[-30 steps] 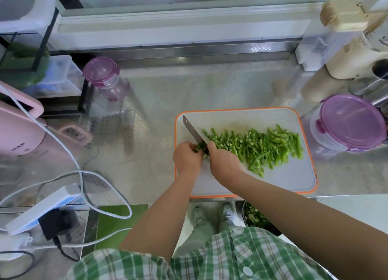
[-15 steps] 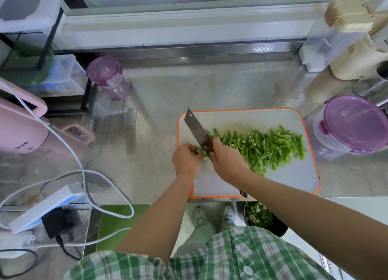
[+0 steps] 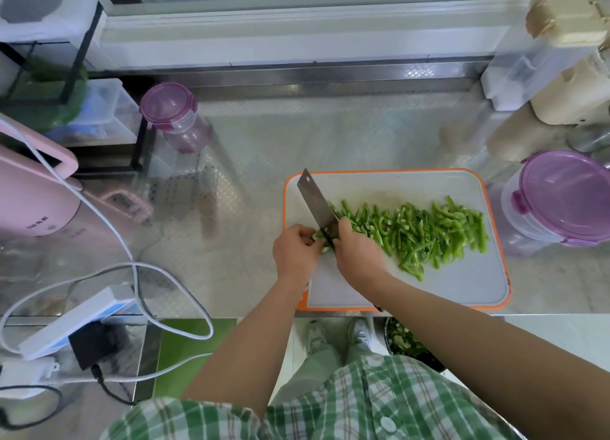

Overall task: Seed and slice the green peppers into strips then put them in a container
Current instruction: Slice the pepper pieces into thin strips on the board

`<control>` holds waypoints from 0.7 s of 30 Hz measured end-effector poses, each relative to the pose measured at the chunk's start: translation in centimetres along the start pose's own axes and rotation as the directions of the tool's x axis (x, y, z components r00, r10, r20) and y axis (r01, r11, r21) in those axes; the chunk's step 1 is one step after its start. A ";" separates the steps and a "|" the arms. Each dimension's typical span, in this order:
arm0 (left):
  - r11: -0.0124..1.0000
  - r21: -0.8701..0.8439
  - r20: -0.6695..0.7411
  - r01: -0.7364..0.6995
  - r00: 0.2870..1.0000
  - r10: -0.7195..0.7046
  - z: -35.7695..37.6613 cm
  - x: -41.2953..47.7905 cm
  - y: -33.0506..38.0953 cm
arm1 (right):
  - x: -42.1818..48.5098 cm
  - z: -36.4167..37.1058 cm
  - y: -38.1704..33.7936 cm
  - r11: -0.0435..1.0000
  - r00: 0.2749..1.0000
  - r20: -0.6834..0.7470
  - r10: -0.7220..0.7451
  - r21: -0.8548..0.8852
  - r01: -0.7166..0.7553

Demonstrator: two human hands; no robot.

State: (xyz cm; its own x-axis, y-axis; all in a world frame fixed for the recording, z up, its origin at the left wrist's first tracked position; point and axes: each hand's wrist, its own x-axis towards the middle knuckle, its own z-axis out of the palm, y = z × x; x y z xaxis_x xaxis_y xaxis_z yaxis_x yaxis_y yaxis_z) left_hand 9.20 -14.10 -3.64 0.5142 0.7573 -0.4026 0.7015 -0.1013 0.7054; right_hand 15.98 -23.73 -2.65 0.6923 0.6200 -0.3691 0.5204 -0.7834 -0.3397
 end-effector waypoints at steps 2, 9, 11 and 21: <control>1.000 -0.012 0.007 -0.004 1.000 0.004 0.0 -0.1 0.0 | 0.1 -0.2 0.5 0.994 0.999 -0.032 0.027 0.102 -0.024; 0.997 -0.073 0.010 0.022 1.000 -0.021 0.5 0.0 -0.2 | -1.0 -1.9 0.9 0.990 0.995 0.009 -0.103 0.101 0.102; 0.999 -0.050 0.001 0.015 1.000 -0.015 0.6 0.0 -0.1 | -1.1 -2.0 0.6 0.992 0.993 0.040 -0.109 0.071 0.106; 1.000 -0.005 0.000 0.004 1.000 -0.004 0.7 0.2 -0.4 | -0.8 -0.2 -0.6 0.995 0.998 0.053 -0.034 -0.087 0.038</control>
State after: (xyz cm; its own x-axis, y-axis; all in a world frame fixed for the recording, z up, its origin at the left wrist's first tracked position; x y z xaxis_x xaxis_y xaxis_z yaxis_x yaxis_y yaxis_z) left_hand 9.35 -14.36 -4.40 0.5111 0.7577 -0.4058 0.7012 -0.0945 0.7066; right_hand 15.22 -23.75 -1.96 0.6471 0.6474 -0.4027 0.5882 -0.7600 -0.2766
